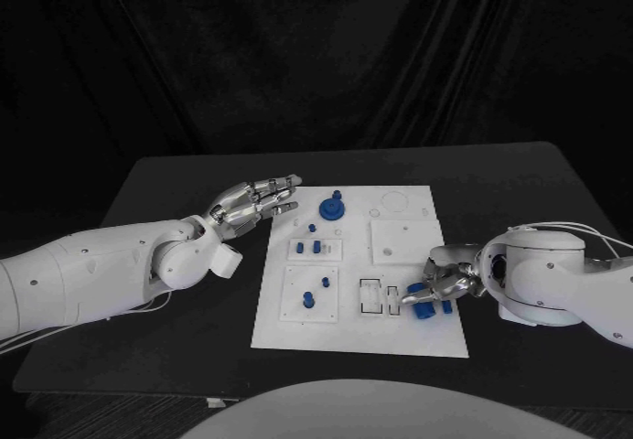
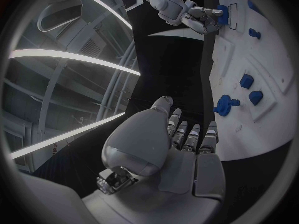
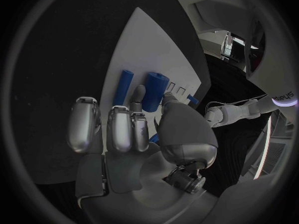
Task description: Assemble the parts on the task board
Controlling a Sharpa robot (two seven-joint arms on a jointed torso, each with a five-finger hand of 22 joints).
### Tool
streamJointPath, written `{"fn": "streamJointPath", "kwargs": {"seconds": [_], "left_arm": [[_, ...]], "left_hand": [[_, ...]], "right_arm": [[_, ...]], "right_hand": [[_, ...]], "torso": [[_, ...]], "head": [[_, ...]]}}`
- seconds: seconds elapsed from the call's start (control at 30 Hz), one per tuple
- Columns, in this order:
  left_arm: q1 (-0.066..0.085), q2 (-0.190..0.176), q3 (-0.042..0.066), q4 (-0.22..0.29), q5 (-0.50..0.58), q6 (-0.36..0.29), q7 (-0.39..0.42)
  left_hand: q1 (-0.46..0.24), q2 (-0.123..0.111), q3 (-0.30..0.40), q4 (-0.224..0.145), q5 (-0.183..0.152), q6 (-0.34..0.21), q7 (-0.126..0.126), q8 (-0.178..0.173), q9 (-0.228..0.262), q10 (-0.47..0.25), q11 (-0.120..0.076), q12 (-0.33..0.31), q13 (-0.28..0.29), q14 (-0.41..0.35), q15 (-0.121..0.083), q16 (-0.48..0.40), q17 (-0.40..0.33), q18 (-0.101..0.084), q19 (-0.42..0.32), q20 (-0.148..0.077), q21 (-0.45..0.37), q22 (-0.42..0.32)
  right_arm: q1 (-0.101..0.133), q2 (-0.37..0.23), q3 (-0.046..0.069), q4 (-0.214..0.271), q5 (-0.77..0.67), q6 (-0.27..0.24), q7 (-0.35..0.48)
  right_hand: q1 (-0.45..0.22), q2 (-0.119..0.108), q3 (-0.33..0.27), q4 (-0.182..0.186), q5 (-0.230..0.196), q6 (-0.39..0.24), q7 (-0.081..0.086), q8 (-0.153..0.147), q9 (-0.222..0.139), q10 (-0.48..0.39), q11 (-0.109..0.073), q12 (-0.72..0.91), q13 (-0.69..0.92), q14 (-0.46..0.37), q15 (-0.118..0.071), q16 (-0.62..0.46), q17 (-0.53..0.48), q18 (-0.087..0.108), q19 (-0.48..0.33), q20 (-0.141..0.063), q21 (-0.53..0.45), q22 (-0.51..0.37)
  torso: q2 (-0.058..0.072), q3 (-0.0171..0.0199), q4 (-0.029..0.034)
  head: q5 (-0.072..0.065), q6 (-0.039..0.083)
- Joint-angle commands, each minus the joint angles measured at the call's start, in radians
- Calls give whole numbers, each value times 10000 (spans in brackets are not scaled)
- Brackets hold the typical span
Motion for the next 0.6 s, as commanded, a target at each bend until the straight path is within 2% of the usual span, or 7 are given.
{"fn": "streamJointPath", "kwargs": {"seconds": [0.03, 0.27, 0.37, 0.43, 0.53, 0.57, 0.6], "left_arm": [[-23, 18, 8, 6, 25, 154, 51], [-31, 50, 8, 0, 25, 204, 6], [-33, 47, 8, -4, 25, 205, -7], [-34, 44, 8, -7, 25, 206, -16], [-35, 42, 8, -9, 25, 209, -23], [-35, 43, 8, -9, 25, 210, -24], [-35, 43, 8, -9, 25, 212, -24]], "left_hand": [[-11, 102, 73, -2, 66, -27, 17, -4, -8, 5, 18, -11, -6, -6, 5, 5, 1, 182, -3, 14, 30, -13], [-14, 97, 96, -13, 66, -34, 27, -6, -9, 2, 29, -12, -6, -7, 11, 5, 1, 181, -7, 17, 28, -17], [-14, 97, 96, -13, 66, -34, 27, -6, -9, 2, 29, -12, -6, -7, 11, 5, 1, 181, -7, 17, 28, -17], [-14, 97, 96, -13, 66, -34, 27, -6, -9, 2, 29, -12, -6, -7, 11, 5, 1, 181, -7, 17, 28, -17], [-14, 97, 96, -13, 66, -34, 27, -6, -9, 2, 29, -12, -6, -7, 11, 5, 1, 181, -7, 17, 28, -17], [-14, 97, 96, -13, 66, -34, 27, -6, -9, 2, 29, -12, -6, -7, 11, 5, 1, 181, -7, 17, 28, -17], [-14, 97, 96, -13, 66, -34, 27, -6, -9, 2, 29, -12, -6, -7, 11, 5, 1, 181, -7, 17, 28, -17]], "right_arm": [[-73, 68, -8, -27, -112, 264, -360], [-125, 195, -8, -61, -120, -27, -231], [-132, 218, -8, -68, -120, -143, -143], [-136, 226, -8, -67, -59, -262, -46], [-139, 222, -8, -66, 180, -394, 83], [-140, 219, -8, -65, 269, -429, 117], [-140, 216, -8, -62, 329, -458, 137]], "right_hand": [[114, -2, 84, -8, 74, -88, 16, -57, 32, 1075, -40, 25, 2635, 527, -58, -69, -99, 43, 81, -71, -89, 1743], [135, 75, 133, 28, 107, -76, 18, -65, 93, 1075, -33, 25, 2635, 502, -51, -150, -229, 65, 44, -63, -206, 1709], [268, 183, 193, -23, 435, -103, 28, -141, 186, 1075, -27, 25, 2635, 488, -43, -232, -342, 82, 15, -54, -309, 1681], [634, 301, 321, -267, 1067, -142, 39, -306, 197, 1075, -16, 25, 2635, 486, -36, -289, -422, 89, 7, -51, -368, 1668], [1548, 421, 728, -905, 2683, -257, 87, -888, -162, 1075, 22, 25, 2635, 492, -22, -328, -478, 93, 11, -38, -421, 1664], [1937, 422, 974, -1165, 3373, -415, 141, -1285, -479, 1075, 59, 25, 2635, 488, -9, -347, -507, 96, 8, -34, -447, 1661], [2060, 364, 1143, -1289, 3715, -293, 237, -1657, -893, 1075, 130, 25, 2635, 491, 88, -354, -519, 92, 11, 3, -466, 1661]], "torso": [[-3, -1, -5], [-8, -2, -3], [-5, -2, -4], [-2, -1, 0], [-2, -2, 11], [-2, -4, 17], [-3, -6, 18]], "head": [[-10, -2], [-3, -2], [-3, -2], [-1, -2], [-3, -2], [-3, -2], [-3, -2]]}}
